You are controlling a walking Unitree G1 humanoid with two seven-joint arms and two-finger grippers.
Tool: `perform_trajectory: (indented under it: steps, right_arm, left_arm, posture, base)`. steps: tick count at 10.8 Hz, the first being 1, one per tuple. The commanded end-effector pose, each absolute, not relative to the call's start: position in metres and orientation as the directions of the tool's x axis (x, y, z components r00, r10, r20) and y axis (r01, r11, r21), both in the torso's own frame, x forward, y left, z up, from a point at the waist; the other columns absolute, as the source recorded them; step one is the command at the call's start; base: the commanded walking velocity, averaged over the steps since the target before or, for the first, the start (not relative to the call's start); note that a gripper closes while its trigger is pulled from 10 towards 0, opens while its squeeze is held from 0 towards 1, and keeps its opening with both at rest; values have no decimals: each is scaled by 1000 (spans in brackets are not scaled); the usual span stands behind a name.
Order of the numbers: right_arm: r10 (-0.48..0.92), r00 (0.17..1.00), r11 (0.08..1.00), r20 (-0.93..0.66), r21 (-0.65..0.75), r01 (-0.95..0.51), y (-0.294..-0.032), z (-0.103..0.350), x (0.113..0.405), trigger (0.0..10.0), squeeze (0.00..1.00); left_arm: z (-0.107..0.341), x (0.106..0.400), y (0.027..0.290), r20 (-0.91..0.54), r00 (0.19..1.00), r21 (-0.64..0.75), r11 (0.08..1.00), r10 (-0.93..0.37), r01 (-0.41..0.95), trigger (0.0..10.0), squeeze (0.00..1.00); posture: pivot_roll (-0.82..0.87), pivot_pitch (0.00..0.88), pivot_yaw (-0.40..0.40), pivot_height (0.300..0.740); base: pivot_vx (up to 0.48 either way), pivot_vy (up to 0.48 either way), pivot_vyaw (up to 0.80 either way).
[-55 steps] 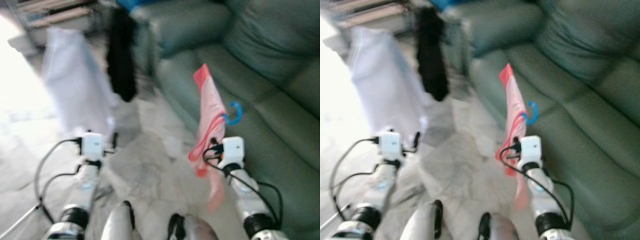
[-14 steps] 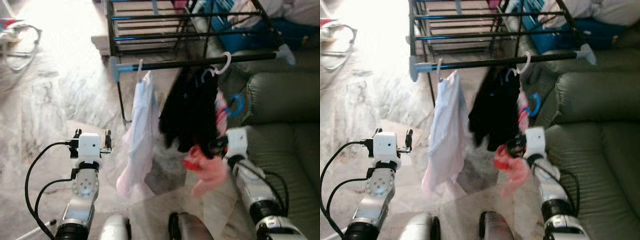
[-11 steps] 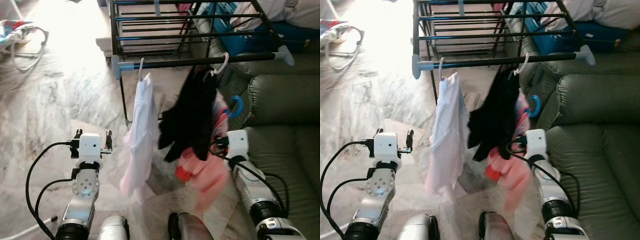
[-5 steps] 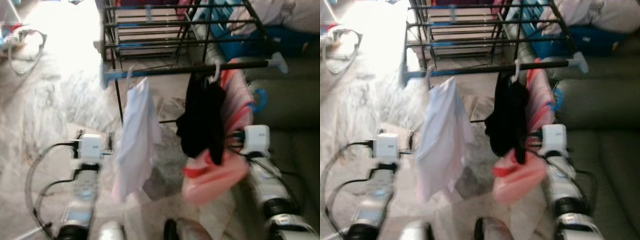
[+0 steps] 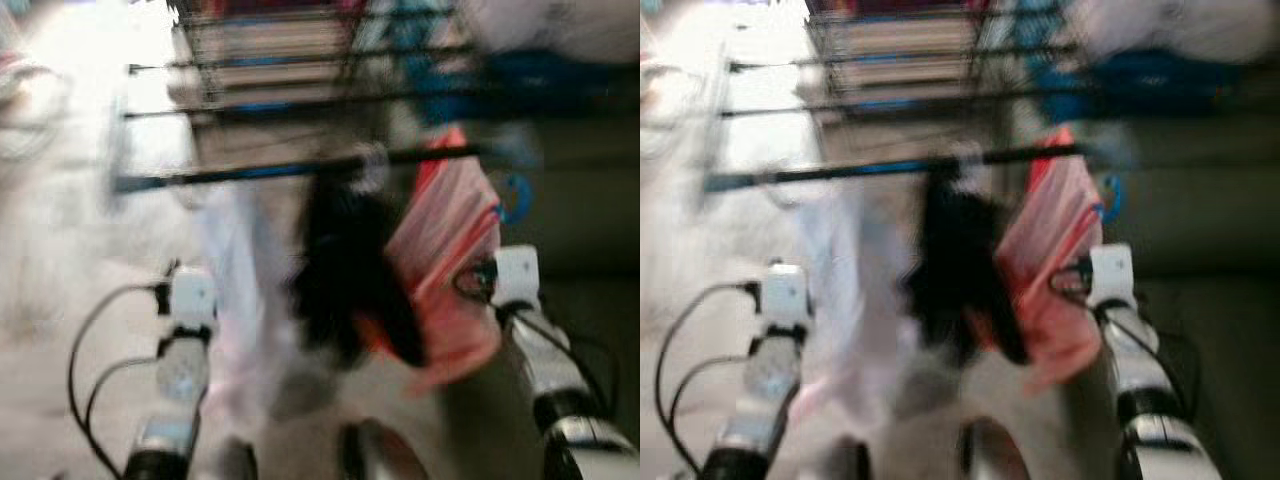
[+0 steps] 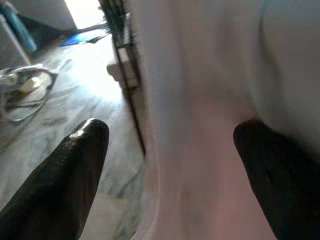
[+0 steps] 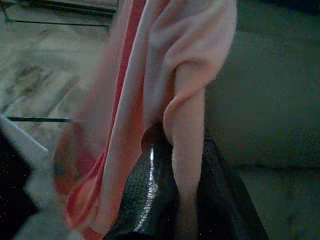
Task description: Hang hanger
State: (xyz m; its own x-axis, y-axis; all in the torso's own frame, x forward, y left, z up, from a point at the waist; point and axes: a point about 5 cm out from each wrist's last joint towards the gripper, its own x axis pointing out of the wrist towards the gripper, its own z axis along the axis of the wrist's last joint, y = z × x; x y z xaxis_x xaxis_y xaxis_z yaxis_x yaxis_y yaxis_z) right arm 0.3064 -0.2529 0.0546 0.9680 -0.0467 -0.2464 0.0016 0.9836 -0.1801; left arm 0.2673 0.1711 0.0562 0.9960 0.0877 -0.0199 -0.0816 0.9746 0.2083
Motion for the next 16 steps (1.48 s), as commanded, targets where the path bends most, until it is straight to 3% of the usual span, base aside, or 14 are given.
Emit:
perform_trajectory:
  steps: [1, 5, 9, 16]
  right_arm:
    - [-31, 976, 988, -216, -153, -2, -253, 63, 312, 10000, 0]
    - [41, 983, 987, -181, -146, -68, -245, 65, 311, 10000, 0]
    - [101, 982, 984, -157, -128, -121, -229, 65, 310, 10000, 0]
    - [4, 996, 993, -86, -121, -14, -236, 105, 340, 10000, 0]
  left_arm:
    - [50, 260, 180, -47, 992, 217, 971, 116, -104, 10000, 0]
    - [49, 259, 182, -57, 990, 204, 972, 128, -114, 10000, 0]
    - [49, 260, 184, -62, 990, 207, 972, 127, -111, 10000, 0]
    - [46, 244, 187, -87, 990, 232, 968, 115, -92, 10000, 0]
  posture:
    - [2, 168, -49, 740]
    - [4, 172, -46, 740]
    - [3, 174, -42, 740]
    - [32, 245, -32, 740]
  base:
    - [0, 0, 0]
    - [0, 0, 0]
    - [0, 255, 0]
    - [0, 0, 0]
